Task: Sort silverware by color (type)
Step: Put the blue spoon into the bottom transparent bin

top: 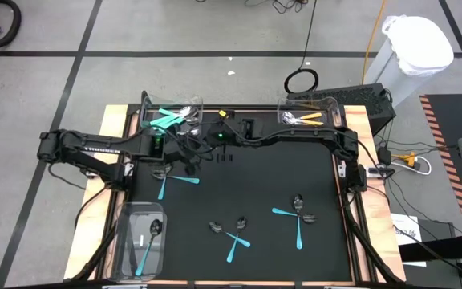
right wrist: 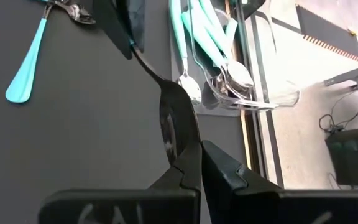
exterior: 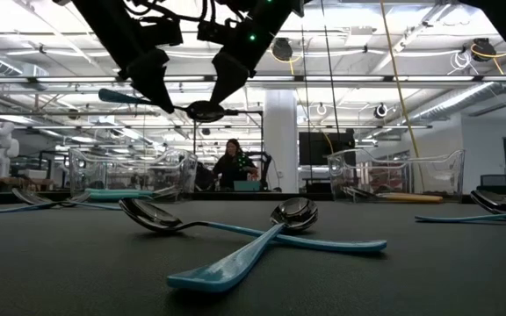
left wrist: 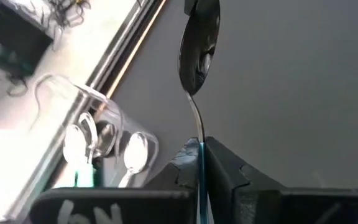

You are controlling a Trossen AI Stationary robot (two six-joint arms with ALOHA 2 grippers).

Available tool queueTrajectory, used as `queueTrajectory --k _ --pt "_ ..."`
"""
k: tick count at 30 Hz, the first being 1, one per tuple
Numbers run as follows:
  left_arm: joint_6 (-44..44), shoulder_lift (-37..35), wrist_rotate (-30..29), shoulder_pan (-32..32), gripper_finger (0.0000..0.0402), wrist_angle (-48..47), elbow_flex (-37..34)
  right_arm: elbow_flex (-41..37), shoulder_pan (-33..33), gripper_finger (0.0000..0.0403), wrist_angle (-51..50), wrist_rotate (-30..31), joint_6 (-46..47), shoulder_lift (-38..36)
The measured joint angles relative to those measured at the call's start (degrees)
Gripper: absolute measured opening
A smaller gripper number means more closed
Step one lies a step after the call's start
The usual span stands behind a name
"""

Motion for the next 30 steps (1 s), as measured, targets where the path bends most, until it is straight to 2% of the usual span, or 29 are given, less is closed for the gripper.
queueTrajectory --k 7,11,16,19,21,23,25,27,30 --pt "-5.11 -0.12 1.23 1.14 0.0006 -2.9 0.02 0.0 -0.05 0.0012 2.73 -0.21 2.46 0.04" --pt "-12.29 -2.97 1.64 1.16 0.0006 -4.64 0.02 0.0 -0.24 0.0043 6.86 1.84 6.57 -1.05" --pt "-24.53 -9.29 1.4 0.61 0.0006 -10.97 -0.13 0.05 -2.54 0.0089 14.43 2.79 15.92 -4.95" --pt "-36.49 -13.54 3.42 -0.7 0.0005 -16.38 -0.08 0.07 -4.81 0.011 16.23 2.66 20.54 -7.04" --pt "-49.0 -15.78 11.34 -1.2 0.0005 -23.06 0.02 0.08 -6.79 0.012 15.57 1.12 21.95 -8.31" --pt "-59.63 -16.85 20.74 -2.22 0.0005 -31.07 0.02 0.09 -9.28 0.0124 12.79 -3.37 22.52 -9.17" --pt "-67.51 -17.48 25.8 -5.84 0.0005 -35.6 -0.04 0.13 -11.62 0.0123 8.75 -7.38 24.78 -9.51" --pt "-73.96 -17.89 25.88 -11.27 0.0005 -36.63 -0.04 0.1 -13.56 0.0118 4.44 -10.64 26.89 -9.4" --pt "-82.34 -18.01 22.67 -18.15 0.0005 -35.85 -0.04 0.04 -15.34 0.0109 -1.79 -13.77 28.18 -9.38"
